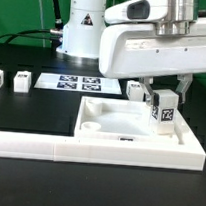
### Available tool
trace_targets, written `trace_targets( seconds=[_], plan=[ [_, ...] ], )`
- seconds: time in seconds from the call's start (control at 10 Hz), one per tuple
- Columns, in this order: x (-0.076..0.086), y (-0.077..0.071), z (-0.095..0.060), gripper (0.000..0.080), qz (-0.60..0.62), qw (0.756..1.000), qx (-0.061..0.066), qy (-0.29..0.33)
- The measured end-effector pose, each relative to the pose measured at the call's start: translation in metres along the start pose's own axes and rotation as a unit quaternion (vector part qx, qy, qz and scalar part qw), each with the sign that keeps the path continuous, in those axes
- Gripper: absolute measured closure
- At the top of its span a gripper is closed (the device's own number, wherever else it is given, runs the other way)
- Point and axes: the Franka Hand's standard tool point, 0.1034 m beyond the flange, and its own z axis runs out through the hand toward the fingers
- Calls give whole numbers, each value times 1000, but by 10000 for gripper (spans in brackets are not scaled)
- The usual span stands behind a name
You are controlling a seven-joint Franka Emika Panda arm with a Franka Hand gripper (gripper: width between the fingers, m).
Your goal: Assemble square table
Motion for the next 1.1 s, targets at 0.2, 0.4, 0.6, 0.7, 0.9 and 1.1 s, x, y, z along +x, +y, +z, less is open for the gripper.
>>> trace_targets(
  seconds=[0.2,0.4,0.6,0.7,0.9,1.1],
  plan=[
    [0,-6,1,509,106,994,2,9],
    [0,-5,1,508,189,982,0,11],
    [0,-3,1,508,296,955,-5,13],
    [0,-3,1,508,336,942,-8,14],
    [-1,-3,1,506,437,899,-9,15],
    [-1,-3,1,505,488,873,-8,13]
  ],
)
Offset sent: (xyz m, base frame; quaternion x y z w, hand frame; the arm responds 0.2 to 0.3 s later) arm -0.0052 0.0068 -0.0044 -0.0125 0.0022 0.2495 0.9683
